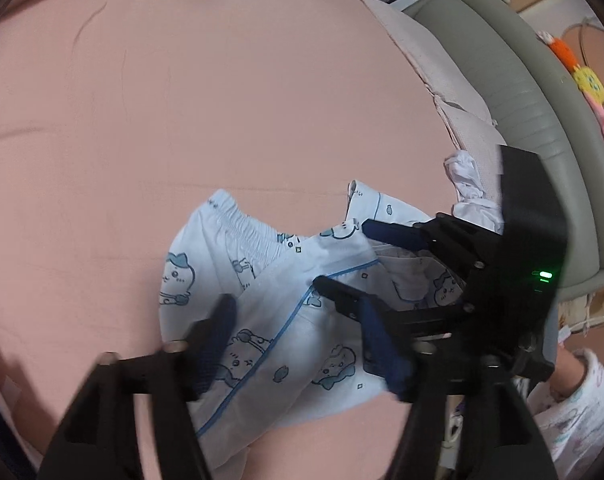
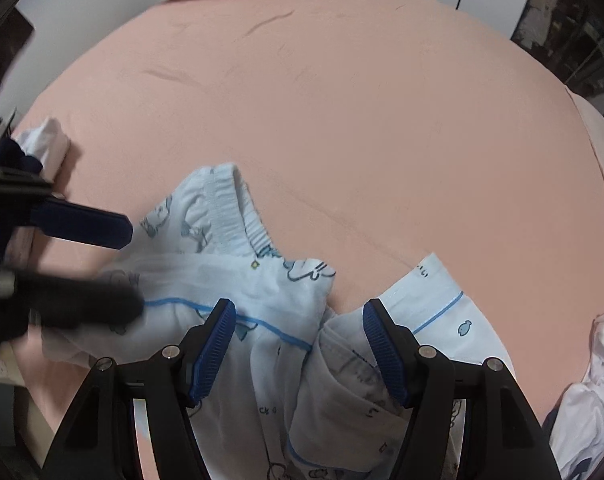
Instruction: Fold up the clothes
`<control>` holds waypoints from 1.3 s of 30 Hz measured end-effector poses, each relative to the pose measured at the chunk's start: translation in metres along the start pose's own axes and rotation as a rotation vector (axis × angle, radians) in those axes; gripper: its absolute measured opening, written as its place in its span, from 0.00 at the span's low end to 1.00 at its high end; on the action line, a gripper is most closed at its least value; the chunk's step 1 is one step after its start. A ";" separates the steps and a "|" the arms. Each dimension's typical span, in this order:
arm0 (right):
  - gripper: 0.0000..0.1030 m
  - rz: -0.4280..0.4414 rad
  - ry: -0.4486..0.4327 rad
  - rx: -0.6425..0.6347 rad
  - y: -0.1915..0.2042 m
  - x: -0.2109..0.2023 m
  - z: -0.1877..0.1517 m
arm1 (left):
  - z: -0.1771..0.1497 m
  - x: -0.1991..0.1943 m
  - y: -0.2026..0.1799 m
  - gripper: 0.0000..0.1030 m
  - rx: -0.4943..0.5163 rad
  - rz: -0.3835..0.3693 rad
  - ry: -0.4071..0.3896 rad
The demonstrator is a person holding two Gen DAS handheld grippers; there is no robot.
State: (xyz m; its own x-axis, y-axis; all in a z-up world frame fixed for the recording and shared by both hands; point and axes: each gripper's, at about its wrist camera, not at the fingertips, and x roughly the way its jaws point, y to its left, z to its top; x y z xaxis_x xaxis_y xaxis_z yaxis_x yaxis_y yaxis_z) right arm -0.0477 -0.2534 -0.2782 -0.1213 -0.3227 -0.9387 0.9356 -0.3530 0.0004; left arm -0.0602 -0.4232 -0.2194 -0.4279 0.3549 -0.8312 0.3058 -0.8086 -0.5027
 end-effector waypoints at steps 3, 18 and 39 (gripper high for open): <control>0.38 -0.003 -0.025 0.003 -0.002 -0.004 -0.005 | -0.001 0.008 0.004 0.65 -0.036 -0.010 0.021; 0.09 0.100 -0.097 -0.053 -0.003 -0.026 -0.051 | -0.003 0.010 0.003 0.65 -0.079 -0.033 0.034; 0.08 0.156 -0.154 -0.191 0.004 -0.052 -0.136 | -0.022 0.043 -0.022 0.68 -0.238 -0.158 0.097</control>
State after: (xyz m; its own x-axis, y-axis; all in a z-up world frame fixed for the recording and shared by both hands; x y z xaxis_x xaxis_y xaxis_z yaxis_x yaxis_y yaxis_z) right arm 0.0075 -0.1187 -0.2765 -0.0058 -0.4946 -0.8691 0.9907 -0.1212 0.0624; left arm -0.0668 -0.3794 -0.2492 -0.4063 0.5202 -0.7512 0.4373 -0.6111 -0.6598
